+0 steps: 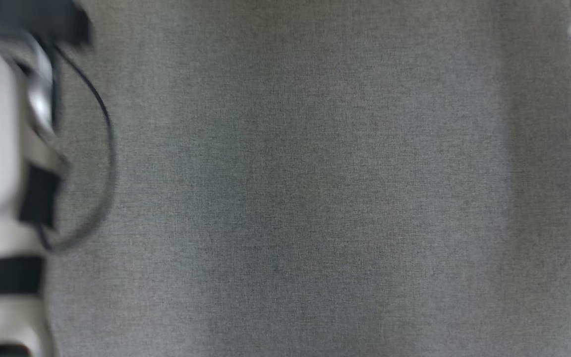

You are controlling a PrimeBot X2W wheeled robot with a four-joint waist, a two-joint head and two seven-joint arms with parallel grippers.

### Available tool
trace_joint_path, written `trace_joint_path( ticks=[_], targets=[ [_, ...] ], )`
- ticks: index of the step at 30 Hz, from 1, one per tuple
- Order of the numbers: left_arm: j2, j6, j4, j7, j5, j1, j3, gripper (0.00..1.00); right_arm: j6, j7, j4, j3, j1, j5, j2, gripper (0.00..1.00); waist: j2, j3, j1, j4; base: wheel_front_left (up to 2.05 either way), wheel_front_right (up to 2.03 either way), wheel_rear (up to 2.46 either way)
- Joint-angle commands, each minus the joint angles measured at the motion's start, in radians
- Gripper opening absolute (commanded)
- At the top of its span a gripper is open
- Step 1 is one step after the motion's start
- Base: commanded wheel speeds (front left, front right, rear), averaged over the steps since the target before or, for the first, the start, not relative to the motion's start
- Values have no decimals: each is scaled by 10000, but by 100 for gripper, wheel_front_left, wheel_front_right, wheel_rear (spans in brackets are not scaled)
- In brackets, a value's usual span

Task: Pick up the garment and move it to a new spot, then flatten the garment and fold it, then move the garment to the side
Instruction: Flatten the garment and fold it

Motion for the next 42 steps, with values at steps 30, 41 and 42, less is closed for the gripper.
trace_joint_path(
  ticks=[30, 41, 42],
  targets=[
    [-2205, -788, -490, -26, -681, 11510, 2172, 0, -28, -1, 1139, -37, 11082, 1983, 2060, 0, -3, -5093, -4, -777, 0, 0, 0],
    [-2217, -933, -122, -27, -997, 13149, 2135, 0, -28, 1, 1525, 133, 12451, 1885, 2211, 0, -3, -5839, -4, -734, 0, 0, 0],
    [-2222, -874, -22, -25, -1044, 13147, 2040, 0, -28, 1, 1546, 118, 12546, 1849, 2214, 0, -3, -5885, -4, -715, 0, 0, 0]
  ],
)
